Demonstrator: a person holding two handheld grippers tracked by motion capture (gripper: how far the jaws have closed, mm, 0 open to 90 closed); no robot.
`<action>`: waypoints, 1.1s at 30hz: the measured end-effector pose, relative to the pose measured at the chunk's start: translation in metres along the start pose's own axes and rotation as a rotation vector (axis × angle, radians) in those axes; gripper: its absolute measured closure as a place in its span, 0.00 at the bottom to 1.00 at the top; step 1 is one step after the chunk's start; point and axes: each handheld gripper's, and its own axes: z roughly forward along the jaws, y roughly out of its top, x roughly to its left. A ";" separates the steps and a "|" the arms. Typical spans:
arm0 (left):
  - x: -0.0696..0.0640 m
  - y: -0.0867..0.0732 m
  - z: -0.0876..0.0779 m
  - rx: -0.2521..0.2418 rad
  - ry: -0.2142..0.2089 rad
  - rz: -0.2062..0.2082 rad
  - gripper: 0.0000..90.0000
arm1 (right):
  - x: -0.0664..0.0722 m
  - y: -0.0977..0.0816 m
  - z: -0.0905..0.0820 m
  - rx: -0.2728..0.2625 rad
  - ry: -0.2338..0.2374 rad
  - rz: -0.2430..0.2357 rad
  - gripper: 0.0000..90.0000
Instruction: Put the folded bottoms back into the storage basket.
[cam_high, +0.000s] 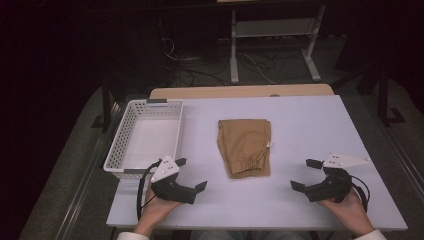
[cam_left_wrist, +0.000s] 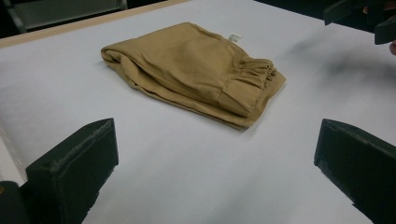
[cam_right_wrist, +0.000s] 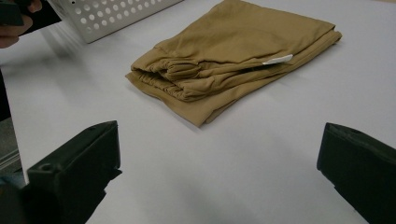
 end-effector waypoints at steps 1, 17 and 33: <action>0.000 0.000 -0.001 -0.001 -0.001 -0.002 0.00 | 0.000 0.000 0.000 0.002 0.000 0.000 0.00; 0.001 0.001 0.000 0.000 0.005 0.005 0.00 | 0.000 0.001 -0.002 -0.004 -0.009 -0.005 0.00; -0.003 0.004 0.004 0.029 0.023 0.016 0.00 | 0.001 0.008 -0.003 0.008 -0.015 0.015 0.00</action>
